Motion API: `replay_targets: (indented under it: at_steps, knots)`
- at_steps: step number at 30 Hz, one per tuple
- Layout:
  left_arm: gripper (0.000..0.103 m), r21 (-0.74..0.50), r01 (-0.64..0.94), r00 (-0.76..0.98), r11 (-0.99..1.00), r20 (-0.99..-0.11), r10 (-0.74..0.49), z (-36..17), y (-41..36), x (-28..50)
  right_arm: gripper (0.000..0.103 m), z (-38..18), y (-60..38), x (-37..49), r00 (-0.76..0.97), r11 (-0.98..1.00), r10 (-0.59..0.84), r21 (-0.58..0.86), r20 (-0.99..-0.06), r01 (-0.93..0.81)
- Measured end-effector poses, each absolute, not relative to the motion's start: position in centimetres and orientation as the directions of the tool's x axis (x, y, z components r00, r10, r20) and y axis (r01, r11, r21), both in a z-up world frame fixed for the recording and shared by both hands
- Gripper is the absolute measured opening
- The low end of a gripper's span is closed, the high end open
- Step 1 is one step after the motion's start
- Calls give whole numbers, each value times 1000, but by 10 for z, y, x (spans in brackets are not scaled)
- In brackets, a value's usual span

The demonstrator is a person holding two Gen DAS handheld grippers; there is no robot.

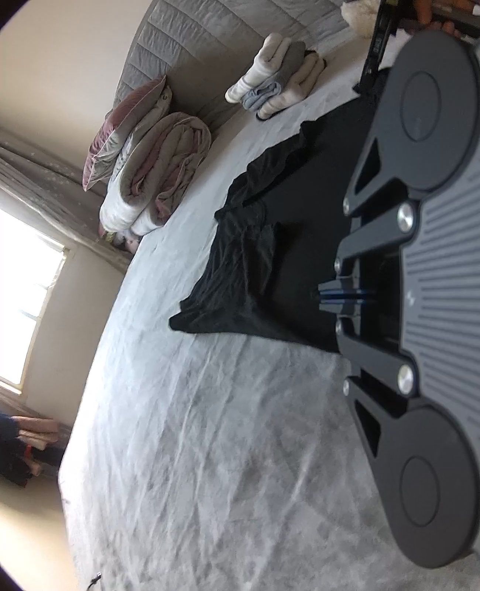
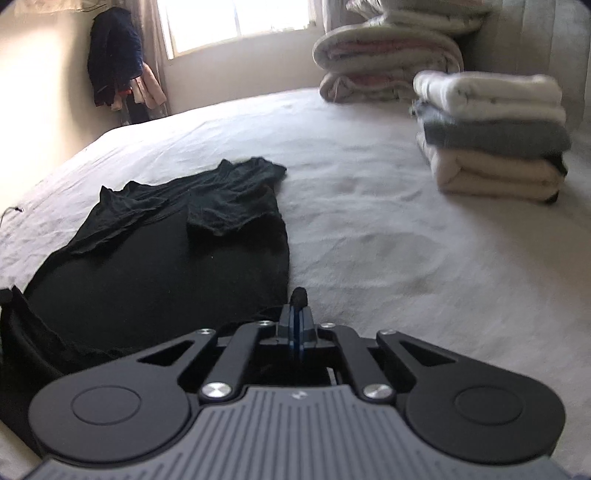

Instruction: Fold clothes

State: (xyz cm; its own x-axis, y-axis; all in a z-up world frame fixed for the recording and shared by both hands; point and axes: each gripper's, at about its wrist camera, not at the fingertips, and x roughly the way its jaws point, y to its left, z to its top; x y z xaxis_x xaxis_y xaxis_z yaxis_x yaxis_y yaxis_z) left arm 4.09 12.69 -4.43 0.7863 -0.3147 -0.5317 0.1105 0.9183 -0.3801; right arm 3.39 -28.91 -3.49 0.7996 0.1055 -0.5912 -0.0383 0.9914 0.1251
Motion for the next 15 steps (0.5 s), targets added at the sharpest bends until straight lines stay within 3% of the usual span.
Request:
replay_targets:
  at_steps: [15]
  knots:
    - [2,-384,85,880,919,-404,-250,-34,134,13,2,-8,-296,-4,925,991,92,124,-370,-49]
